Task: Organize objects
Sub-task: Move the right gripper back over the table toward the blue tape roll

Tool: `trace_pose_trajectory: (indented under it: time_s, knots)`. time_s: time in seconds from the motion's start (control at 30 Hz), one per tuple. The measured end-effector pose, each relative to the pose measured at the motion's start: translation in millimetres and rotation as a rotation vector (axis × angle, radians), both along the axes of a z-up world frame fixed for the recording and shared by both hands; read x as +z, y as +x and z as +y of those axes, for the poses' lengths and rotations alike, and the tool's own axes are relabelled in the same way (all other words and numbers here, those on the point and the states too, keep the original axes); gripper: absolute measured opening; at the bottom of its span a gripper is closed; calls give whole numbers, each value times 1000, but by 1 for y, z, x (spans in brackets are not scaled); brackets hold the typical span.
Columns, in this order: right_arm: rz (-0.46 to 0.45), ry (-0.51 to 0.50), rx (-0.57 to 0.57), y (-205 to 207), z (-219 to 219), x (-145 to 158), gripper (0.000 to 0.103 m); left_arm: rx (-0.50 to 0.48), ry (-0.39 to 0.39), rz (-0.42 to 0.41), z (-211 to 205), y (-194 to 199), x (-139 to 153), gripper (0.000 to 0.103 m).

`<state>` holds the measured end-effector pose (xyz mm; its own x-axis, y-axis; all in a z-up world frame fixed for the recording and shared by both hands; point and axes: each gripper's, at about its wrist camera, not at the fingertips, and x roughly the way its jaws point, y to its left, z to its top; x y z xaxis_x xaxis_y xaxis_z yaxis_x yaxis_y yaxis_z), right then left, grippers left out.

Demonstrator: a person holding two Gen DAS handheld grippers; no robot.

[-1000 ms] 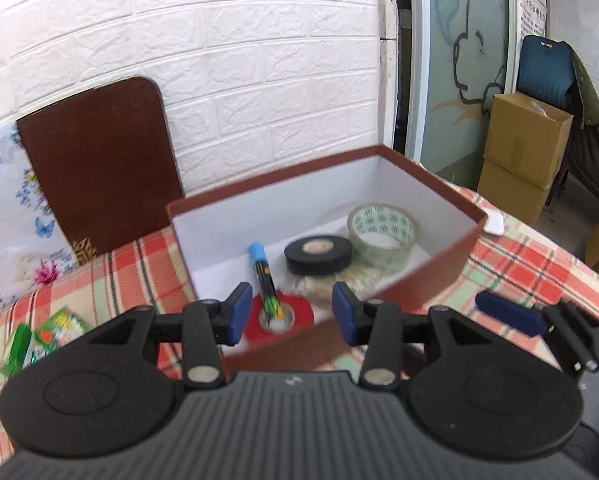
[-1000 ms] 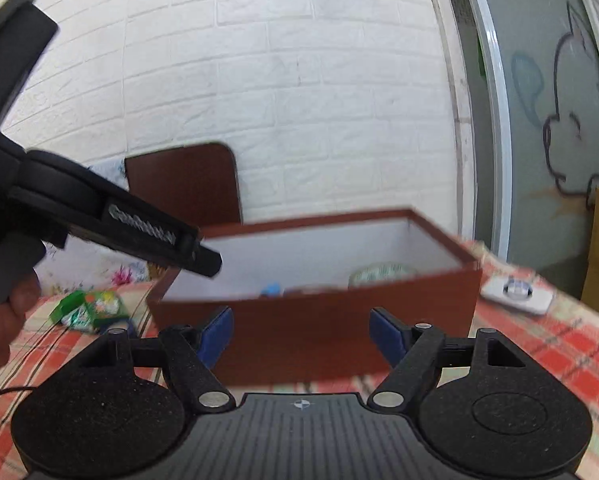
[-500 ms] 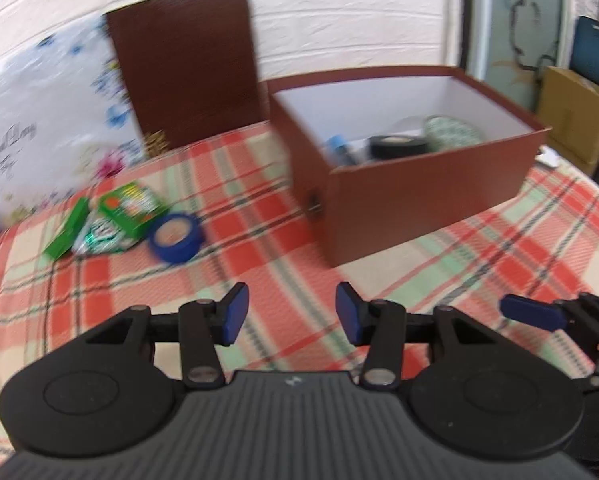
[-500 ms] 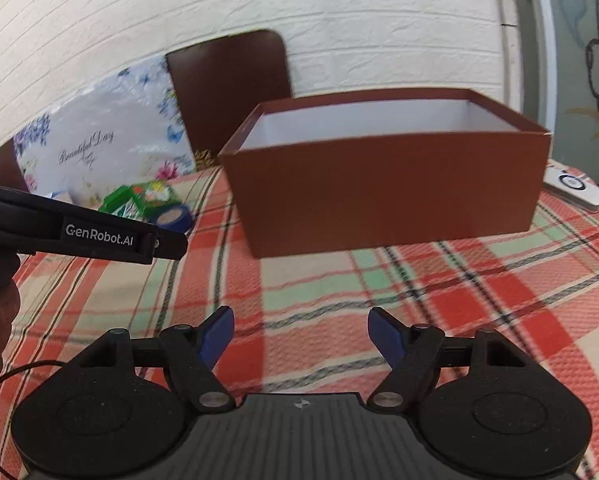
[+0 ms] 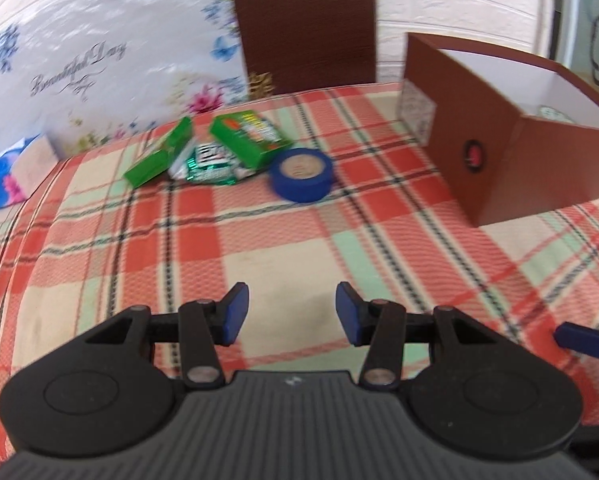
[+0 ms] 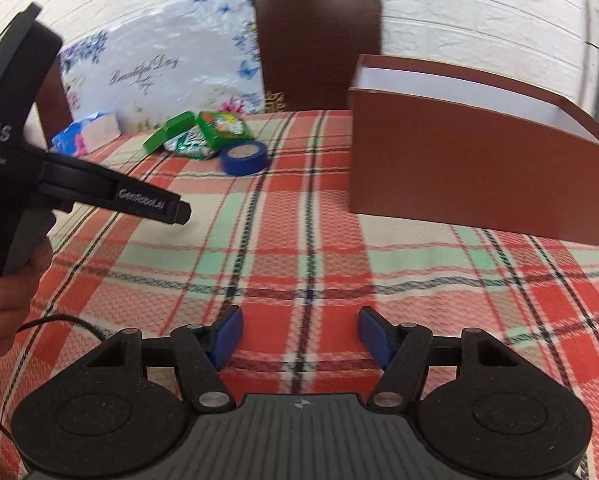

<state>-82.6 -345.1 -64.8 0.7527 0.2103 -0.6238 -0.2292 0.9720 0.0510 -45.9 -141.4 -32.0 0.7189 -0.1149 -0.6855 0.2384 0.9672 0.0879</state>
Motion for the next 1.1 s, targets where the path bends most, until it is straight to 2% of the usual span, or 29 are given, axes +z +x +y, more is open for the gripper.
trace_pose_trajectory:
  time_s: [0.43,0.57,0.63,0.7,0.73,0.87,1.1]
  knots:
    - [-11,-79,150,19,55,-2,63,126,-13,-12,55,29,-17,54]
    - [-22,-83,174,33,71,-3,63,162,-7,-38,71,40,-21,60]
    - [-36,-78,172,41,77,-4,63,167,7,-65,77,45,-24,64]
    - [-56,-75,169,50,83,-6,63,172,28,-101,81,49,-28,75]
    - [-66,-76,167,54,85,-7,63,176,33,-115,84,52,-31,77]
    - [-88,-91,156,76,92,-6,64,178,-22,-129,96,59,-34,82]
    - [-93,-85,96,114,94,-7,65,183,-43,-141,100,63,-37,85]
